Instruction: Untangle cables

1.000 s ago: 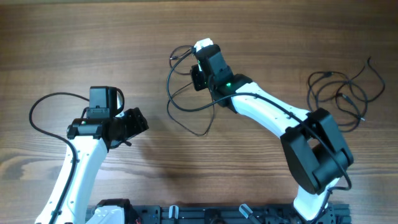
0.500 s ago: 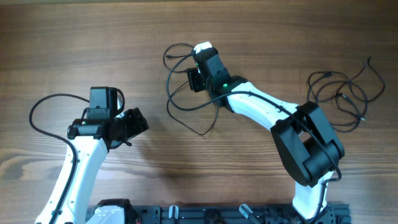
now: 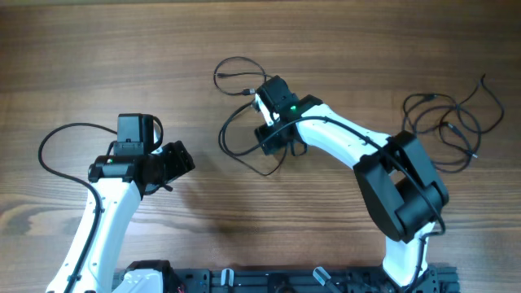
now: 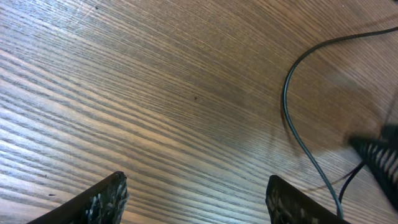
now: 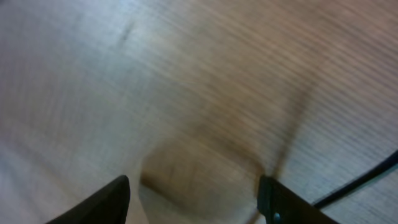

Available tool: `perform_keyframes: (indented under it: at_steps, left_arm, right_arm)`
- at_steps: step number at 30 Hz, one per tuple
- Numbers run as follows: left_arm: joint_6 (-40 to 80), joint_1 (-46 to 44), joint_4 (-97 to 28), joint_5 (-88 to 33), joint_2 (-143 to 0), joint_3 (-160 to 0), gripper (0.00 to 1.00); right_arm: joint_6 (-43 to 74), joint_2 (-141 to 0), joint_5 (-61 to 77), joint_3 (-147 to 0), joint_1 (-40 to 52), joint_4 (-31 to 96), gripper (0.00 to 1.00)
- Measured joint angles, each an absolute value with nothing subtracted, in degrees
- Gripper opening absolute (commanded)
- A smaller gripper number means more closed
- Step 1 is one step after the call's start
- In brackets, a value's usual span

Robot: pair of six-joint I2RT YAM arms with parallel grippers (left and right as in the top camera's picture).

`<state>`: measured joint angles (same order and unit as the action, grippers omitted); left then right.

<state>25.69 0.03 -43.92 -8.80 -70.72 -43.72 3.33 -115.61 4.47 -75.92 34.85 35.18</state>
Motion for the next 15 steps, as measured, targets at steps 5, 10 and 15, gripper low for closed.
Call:
perform_keyframes:
  at_steps: [5,10,15]
  left_arm:
    - [27.9,0.2,-45.3,-1.9,-70.7,-43.7,0.75]
    - [35.6,4.0,-46.4,5.0,-70.7,-43.7,0.83]
    - [38.1,5.8,-46.5,6.2,-70.7,-43.7,0.85]
  right_arm:
    - [-8.3,-105.9,19.1,-75.9,34.9,42.1,0.79]
    - [-11.9,-104.4,27.8,-76.2,35.3,42.9,0.78]
    - [-12.1,-105.4,26.1,-76.2,39.1,42.5,0.78]
